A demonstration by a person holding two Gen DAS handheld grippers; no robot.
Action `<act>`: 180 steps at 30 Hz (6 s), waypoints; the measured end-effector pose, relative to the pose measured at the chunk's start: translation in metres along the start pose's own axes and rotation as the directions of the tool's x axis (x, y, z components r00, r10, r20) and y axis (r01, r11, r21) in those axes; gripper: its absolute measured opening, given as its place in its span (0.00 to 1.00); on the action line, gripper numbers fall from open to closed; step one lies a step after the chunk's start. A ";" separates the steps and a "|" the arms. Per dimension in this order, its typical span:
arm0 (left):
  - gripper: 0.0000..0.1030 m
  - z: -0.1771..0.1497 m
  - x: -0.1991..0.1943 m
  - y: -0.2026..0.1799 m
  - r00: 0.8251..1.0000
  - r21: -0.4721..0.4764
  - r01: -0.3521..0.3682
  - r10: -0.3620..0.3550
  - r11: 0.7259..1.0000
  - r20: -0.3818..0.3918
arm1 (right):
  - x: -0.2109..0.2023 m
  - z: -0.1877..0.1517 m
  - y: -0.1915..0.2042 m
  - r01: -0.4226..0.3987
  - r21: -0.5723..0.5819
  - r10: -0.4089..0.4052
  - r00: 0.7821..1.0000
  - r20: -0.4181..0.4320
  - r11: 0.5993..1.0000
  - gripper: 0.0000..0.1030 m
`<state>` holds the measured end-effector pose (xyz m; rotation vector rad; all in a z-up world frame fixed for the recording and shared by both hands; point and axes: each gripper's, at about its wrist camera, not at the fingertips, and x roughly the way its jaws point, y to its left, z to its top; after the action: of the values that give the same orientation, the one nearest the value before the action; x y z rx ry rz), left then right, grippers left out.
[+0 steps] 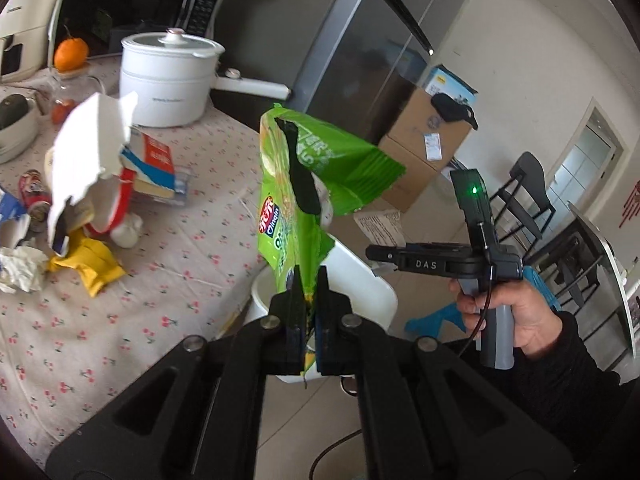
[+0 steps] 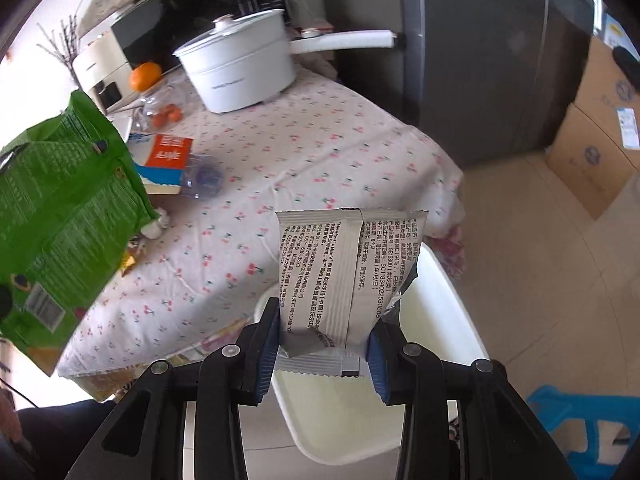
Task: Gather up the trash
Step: 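Carry both items over the white bin and open both tools to drop them, then grasp the crumpled tissue with the left tool while the right tool grasps the yellow wrapper, then carry the tissue and yellow wrapper over the bin and release both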
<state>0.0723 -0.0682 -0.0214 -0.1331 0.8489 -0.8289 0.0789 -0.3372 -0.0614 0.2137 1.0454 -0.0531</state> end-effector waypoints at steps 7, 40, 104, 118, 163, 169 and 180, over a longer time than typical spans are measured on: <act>0.03 -0.015 0.074 -0.024 0.983 -0.014 0.060 -0.062 0.998 -0.173 | 0.013 -0.019 -0.044 0.079 0.103 -0.072 0.995 -0.065 0.992 0.39; 0.98 -0.014 0.069 0.044 0.931 0.051 -0.302 0.306 0.952 -0.199 | 0.047 -0.007 -0.038 0.098 0.134 -0.078 0.985 -0.152 0.986 0.75; 0.49 -0.033 -0.084 0.216 0.822 -0.340 -0.533 0.570 0.775 0.010 | 0.119 0.014 0.267 -0.234 -0.326 0.245 0.970 -0.009 0.916 0.81; 0.49 -0.045 -0.098 0.214 0.828 -0.355 -0.525 0.560 0.773 -0.006 | 0.155 0.014 0.312 -0.176 -0.442 0.199 0.980 0.006 0.880 0.46; 0.49 -0.027 -0.042 0.137 0.909 -0.213 -0.408 0.416 0.888 -0.005 | 0.038 0.007 0.142 -0.176 -0.300 0.164 0.984 -0.066 0.938 0.20; 0.50 -0.013 -0.018 0.104 0.935 -0.152 -0.350 0.355 0.924 0.005 | 0.013 0.002 0.107 -0.143 -0.266 0.143 0.990 -0.022 0.953 0.20; 0.50 -0.001 0.058 0.040 0.969 0.007 -0.244 0.244 0.970 -0.047 | 0.025 -0.024 0.010 -0.017 -0.091 0.007 0.995 -0.103 0.996 0.21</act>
<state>0.1170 -0.0810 -0.0742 -0.0068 0.8891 -0.6026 0.0722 -0.3212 -0.0930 0.1403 1.1457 0.0170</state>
